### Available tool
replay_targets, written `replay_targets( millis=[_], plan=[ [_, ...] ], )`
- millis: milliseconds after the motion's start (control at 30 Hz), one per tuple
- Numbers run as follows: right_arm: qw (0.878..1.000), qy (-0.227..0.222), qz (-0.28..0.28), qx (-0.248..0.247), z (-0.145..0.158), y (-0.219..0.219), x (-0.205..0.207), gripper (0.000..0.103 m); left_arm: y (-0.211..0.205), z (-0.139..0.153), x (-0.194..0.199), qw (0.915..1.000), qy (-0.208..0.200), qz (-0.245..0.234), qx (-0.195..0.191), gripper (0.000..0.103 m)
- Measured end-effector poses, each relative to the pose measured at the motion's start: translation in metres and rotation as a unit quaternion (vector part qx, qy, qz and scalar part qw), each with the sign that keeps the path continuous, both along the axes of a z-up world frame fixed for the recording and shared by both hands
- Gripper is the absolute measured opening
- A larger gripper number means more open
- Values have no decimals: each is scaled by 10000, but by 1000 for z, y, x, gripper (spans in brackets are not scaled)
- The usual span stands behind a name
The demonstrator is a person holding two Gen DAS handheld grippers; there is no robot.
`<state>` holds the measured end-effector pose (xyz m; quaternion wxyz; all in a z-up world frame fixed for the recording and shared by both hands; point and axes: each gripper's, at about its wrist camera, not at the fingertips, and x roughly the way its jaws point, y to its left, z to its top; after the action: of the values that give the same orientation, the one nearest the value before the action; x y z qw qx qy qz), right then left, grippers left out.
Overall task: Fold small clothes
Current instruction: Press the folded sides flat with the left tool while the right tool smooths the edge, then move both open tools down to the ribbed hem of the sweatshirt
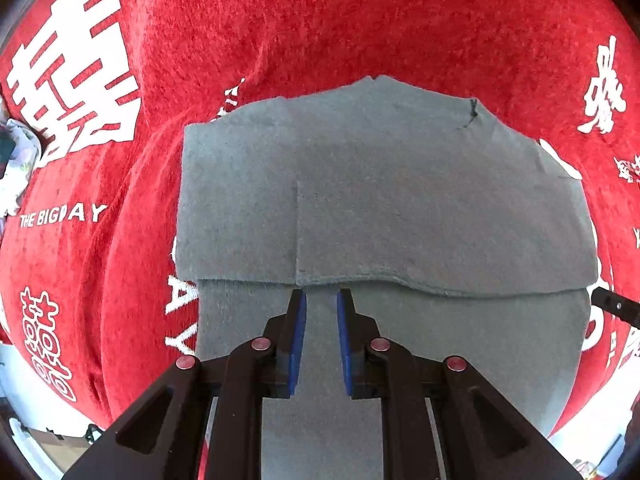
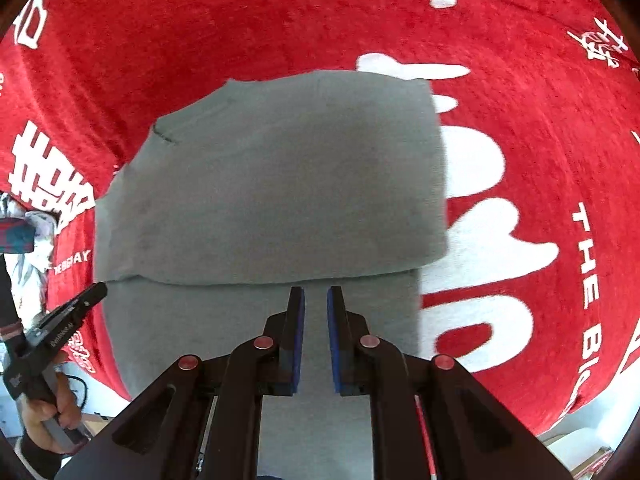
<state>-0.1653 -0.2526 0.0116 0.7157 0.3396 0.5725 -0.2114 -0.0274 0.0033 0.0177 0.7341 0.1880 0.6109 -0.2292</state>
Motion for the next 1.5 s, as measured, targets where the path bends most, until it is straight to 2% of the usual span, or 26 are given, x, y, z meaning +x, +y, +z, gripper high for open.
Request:
replay_targets(
  millis=[33,67,133,300,333,400,433,467,633,800,833,867,900,1233,1500],
  plan=[
    [10000,-27,7,38,0,3,3,17,1,0,-1,10000,9,-3,25,75],
    [10000,-43,8,54,1,5,4,24,2,1,-1,9999,-11,43,109,102],
    [9999,-73,18,69,1,10,8,37,4,8,-4,9997,-250,55,60,102],
    [9999,-76,57,88,-1,20,15,40,8,9,-3,9998,-165,88,2,102],
    [9999,-74,61,77,-1,22,16,45,10,9,-2,9998,-138,136,-4,102],
    [9999,-77,73,30,1,25,17,62,14,8,0,9997,-115,212,23,102],
    [9999,-93,75,-10,3,27,18,76,16,8,1,9996,-115,245,35,102],
    [9999,-116,66,-36,5,29,18,83,17,9,1,9996,-115,260,45,102],
    [9994,-268,-38,-201,16,33,19,85,24,9,0,9996,-77,224,131,102],
    [9992,-386,0,-132,21,42,19,86,31,9,-2,9996,14,223,176,102],
    [9990,-417,-20,-136,22,44,18,88,31,9,-2,9996,28,213,186,102],
    [9989,-441,-52,-126,23,46,17,101,32,9,-2,9996,41,204,202,102],
    [9989,-450,-87,-110,23,46,16,103,34,9,-3,9996,55,190,208,102],
    [9986,-295,-426,118,18,61,1,103,52,9,1,9993,69,176,311,102],
    [9967,-183,-738,279,8,77,-22,103,66,2,-4,9993,135,-140,329,102]
  ],
)
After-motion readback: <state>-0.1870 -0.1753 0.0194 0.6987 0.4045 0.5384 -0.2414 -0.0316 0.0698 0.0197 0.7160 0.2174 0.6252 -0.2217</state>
